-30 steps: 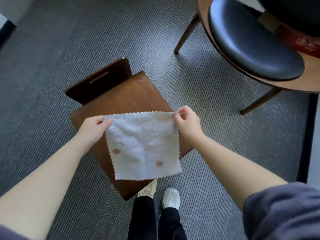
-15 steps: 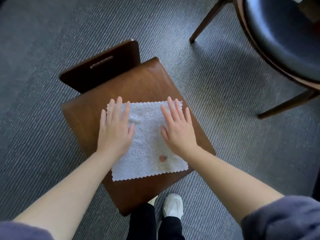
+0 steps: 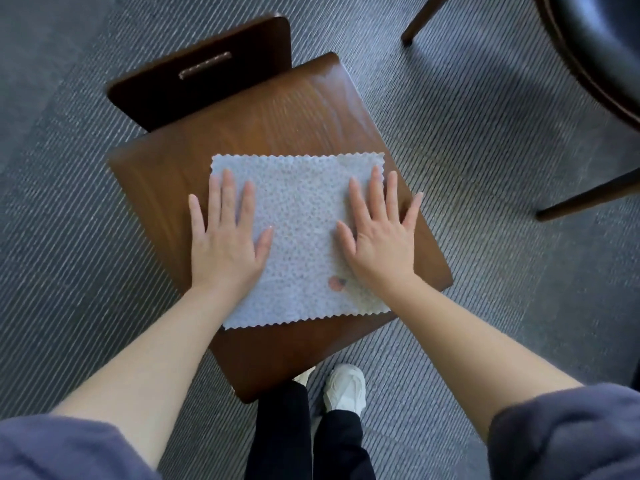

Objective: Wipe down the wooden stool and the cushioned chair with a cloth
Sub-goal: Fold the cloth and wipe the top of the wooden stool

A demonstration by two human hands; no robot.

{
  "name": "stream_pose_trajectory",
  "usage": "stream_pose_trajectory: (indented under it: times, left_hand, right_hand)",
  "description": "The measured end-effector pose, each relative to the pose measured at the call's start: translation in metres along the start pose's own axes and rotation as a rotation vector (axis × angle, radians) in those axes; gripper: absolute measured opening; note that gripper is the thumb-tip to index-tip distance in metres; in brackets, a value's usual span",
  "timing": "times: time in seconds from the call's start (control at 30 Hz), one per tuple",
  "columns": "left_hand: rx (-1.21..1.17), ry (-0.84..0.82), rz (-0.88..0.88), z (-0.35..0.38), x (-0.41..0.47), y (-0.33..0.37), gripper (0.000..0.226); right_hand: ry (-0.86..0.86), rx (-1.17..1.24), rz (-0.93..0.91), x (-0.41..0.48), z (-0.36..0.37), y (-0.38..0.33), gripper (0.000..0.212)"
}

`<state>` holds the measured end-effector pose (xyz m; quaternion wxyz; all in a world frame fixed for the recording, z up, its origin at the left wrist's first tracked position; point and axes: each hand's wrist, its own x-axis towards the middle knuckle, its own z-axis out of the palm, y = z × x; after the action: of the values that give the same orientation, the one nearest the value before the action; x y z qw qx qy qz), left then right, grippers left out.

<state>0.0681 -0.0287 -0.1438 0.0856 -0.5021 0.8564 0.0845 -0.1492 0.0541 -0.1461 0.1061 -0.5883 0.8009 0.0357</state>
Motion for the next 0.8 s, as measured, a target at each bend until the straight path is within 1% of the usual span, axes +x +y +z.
stream_pose_trajectory:
  times: [0.13,0.17,0.33,0.47,0.5,0.53,0.6,0.67,0.73,0.8]
  left_hand:
    - [0.037,0.033,0.234,0.007,-0.036,0.021,0.072]
    - [0.045,0.027,0.255,0.011,-0.042,0.025,0.072]
    - [0.083,-0.017,0.216,0.026,-0.058,0.002,0.071]
    - [0.072,-0.030,0.118,0.016,-0.077,-0.022,0.074]
    - [0.067,-0.015,0.120,0.013,-0.083,-0.024,0.073]
    - [0.059,0.013,0.151,0.009,-0.090,-0.025,0.070]
    - [0.034,0.087,0.275,0.002,-0.102,-0.023,0.055]
    - [-0.006,0.110,0.372,-0.003,-0.110,-0.019,0.041]
    - [-0.023,0.093,0.397,-0.004,-0.112,-0.016,0.027]
    - [0.003,0.097,0.386,-0.003,-0.110,-0.015,0.012]
  right_hand:
    - [0.005,0.035,-0.208,-0.042,0.010,-0.027,0.068]
    - [0.003,0.051,-0.229,-0.048,0.014,-0.032,0.069]
    - [0.013,0.034,-0.286,-0.054,0.026,-0.018,0.066]
    - [-0.014,0.000,-0.163,-0.075,0.015,0.012,0.062]
    - [-0.005,0.004,-0.152,-0.083,0.011,0.019,0.060]
    - [0.014,0.017,-0.168,-0.091,0.006,0.024,0.056]
    - [0.071,0.059,-0.255,-0.104,-0.002,0.030,0.045]
    - [0.072,0.094,-0.340,-0.114,-0.007,0.033,0.038]
    - [0.038,0.084,-0.383,-0.116,-0.008,0.035,0.036]
    - [0.048,0.045,-0.402,-0.113,-0.006,0.037,0.024]
